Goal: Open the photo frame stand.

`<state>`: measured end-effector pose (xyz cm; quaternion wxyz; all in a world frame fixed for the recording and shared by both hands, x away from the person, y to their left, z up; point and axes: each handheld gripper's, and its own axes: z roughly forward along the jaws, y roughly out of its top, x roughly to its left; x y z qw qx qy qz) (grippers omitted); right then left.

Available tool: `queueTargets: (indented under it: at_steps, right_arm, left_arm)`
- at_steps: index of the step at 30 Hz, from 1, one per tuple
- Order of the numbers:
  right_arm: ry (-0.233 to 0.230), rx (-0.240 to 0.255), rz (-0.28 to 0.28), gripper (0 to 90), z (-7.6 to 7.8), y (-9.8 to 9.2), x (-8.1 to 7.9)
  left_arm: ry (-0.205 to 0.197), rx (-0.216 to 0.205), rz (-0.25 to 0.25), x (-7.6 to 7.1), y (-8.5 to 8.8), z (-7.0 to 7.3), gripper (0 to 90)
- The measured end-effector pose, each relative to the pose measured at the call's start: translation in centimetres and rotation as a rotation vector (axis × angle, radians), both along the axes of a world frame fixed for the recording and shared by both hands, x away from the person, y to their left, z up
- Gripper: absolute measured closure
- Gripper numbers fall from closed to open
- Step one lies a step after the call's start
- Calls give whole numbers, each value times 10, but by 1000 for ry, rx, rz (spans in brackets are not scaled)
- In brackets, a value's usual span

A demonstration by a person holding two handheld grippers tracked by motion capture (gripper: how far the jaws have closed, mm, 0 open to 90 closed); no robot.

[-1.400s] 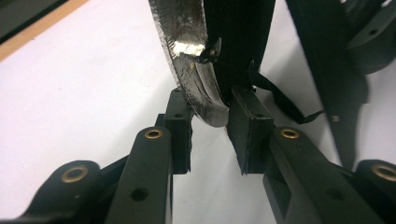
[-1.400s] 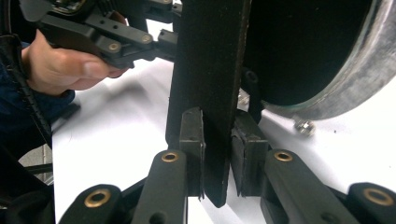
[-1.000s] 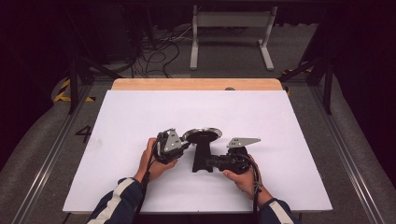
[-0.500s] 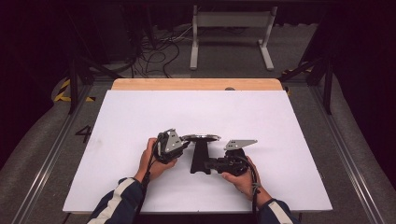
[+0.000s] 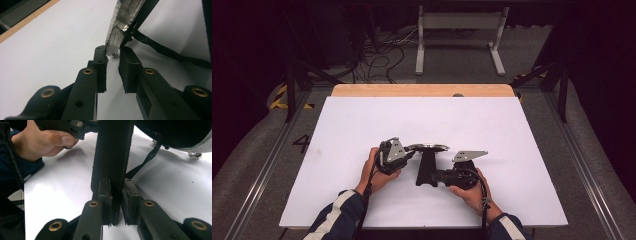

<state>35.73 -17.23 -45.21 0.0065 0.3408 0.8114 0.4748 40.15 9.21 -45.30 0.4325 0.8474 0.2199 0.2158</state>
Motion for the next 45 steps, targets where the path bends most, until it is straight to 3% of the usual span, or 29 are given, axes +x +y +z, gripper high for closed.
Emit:
queueTargets:
  at_steps: [5, 15, 19, 22, 24, 27, 30, 33, 34, 35, 37, 41, 45]
  right_arm:
    - [-13, -4, -10, 788, 0, 0, -2]
    - [-19, -11, -11, 788, 0, 0, -2]
    - [-30, -40, -17, 782, 2, 1, -5]
    - [-71, -88, -27, 764, 8, -2, -12]
    - [-82, -90, -28, 765, 10, -4, -13]
    - [-113, -89, -43, 833, 18, -12, -18]
    - [-154, -99, -51, 893, 23, -15, -22]
    - [-212, -117, -64, 900, 29, -12, -28]
    - [-212, -117, -64, 900, 29, -12, -28]
    - [-229, -124, -63, 900, 30, -10, -30]
    - [-273, -146, -55, 900, 33, -4, -36]
    - [-286, -145, -54, 900, 33, 0, -38]
    - [-285, -136, -48, 900, 33, 4, -40]
  left_arm:
    - [26, -57, -6, -2, 6, 1, 752]
    - [7, -41, -26, -4, 9, 3, 749]
    - [14, -38, -34, -5, 13, 3, 751]
    - [8, -36, -34, -5, 18, 5, 739]
    - [5, -34, -31, -5, 21, 6, 742]
    - [4, -64, -30, -4, 28, 8, 744]
    - [3, -69, -22, -3, 32, 9, 727]
    - [9, -89, -50, -3, 36, 11, 665]
    - [9, -89, -50, -3, 36, 11, 624]
    - [29, -100, -77, -3, 36, 12, 624]
    - [18, -96, -74, -6, 36, 16, 524]
    - [10, -107, -51, -5, 33, 18, 428]
    - [12, -111, -69, -3, 26, 19, 407]
